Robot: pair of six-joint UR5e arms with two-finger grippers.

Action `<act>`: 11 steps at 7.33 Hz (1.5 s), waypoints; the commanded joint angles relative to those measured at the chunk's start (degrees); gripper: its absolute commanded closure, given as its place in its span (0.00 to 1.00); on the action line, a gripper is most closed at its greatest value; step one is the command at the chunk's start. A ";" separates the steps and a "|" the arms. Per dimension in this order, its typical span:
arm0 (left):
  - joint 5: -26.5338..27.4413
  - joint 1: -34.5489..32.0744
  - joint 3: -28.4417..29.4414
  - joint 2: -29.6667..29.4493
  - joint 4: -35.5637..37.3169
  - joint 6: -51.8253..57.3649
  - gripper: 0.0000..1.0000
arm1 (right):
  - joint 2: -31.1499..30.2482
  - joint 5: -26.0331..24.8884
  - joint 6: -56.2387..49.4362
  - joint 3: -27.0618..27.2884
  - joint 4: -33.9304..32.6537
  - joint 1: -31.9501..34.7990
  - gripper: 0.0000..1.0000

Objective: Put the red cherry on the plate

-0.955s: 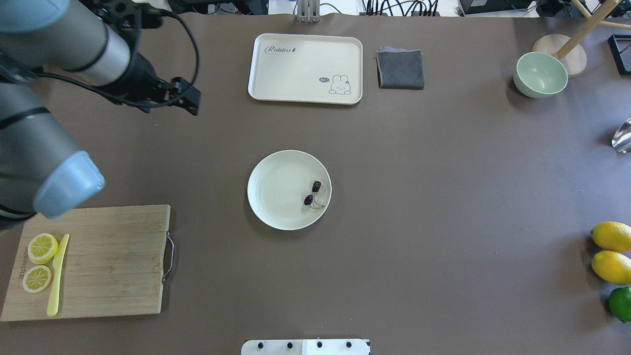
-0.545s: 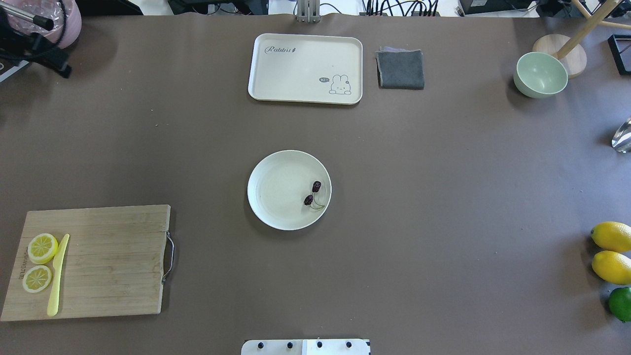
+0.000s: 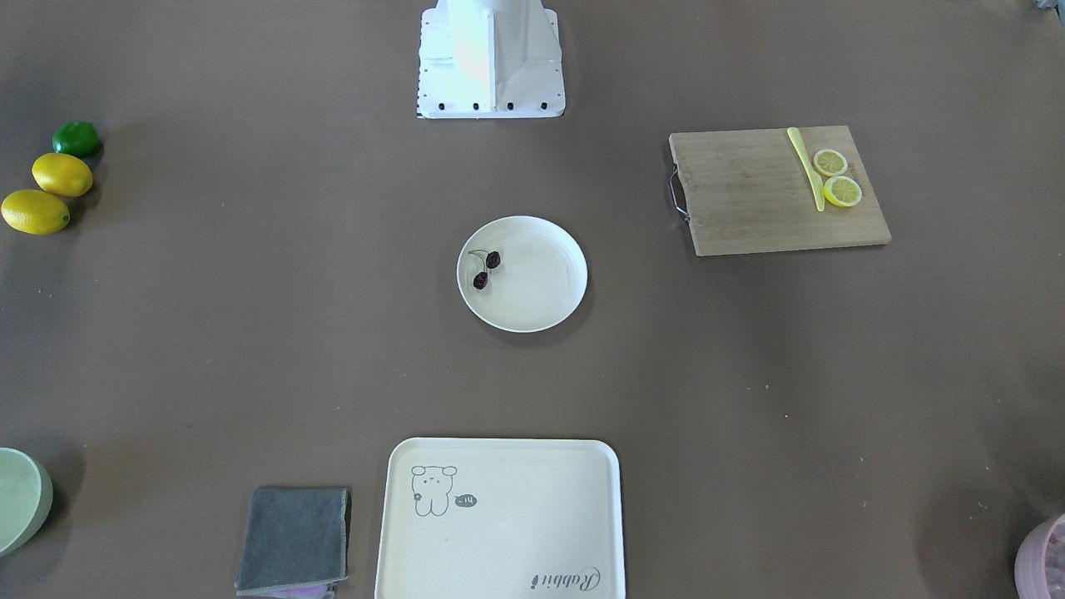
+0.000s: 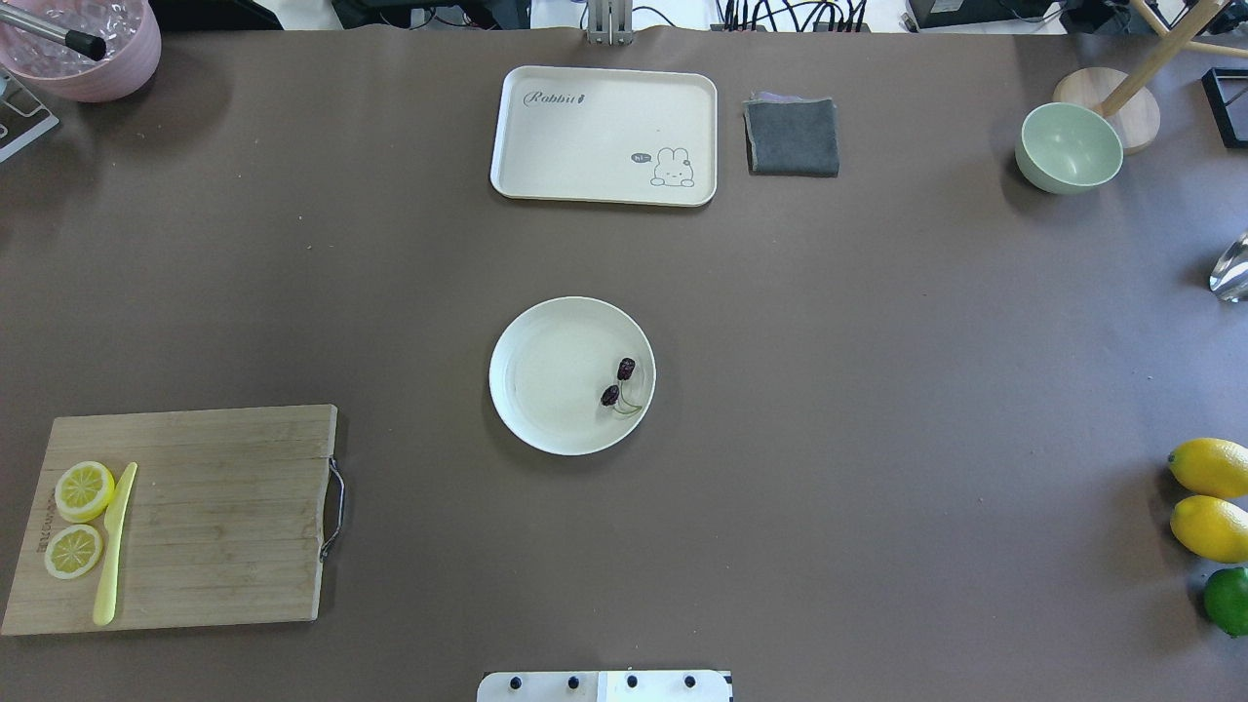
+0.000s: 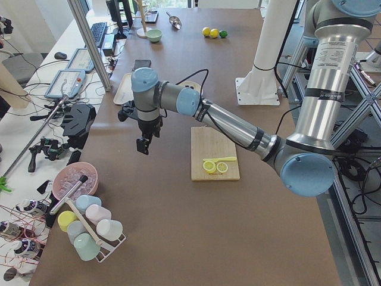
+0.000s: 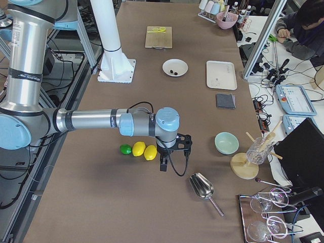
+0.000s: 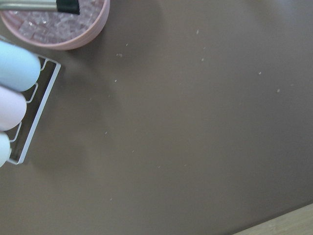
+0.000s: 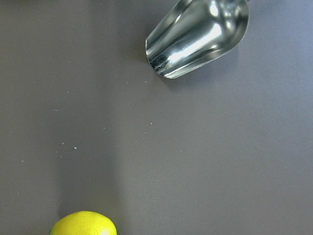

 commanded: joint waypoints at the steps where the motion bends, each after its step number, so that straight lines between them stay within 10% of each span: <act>1: -0.50 -4.35 3.83 7.02 -11.74 0.68 0.02 | -0.25 -0.07 0.09 0.01 0.17 0.00 0.00; 11: -4.45 -4.63 4.81 11.46 -14.63 0.77 0.02 | 0.28 0.37 0.09 0.01 1.67 -0.62 0.00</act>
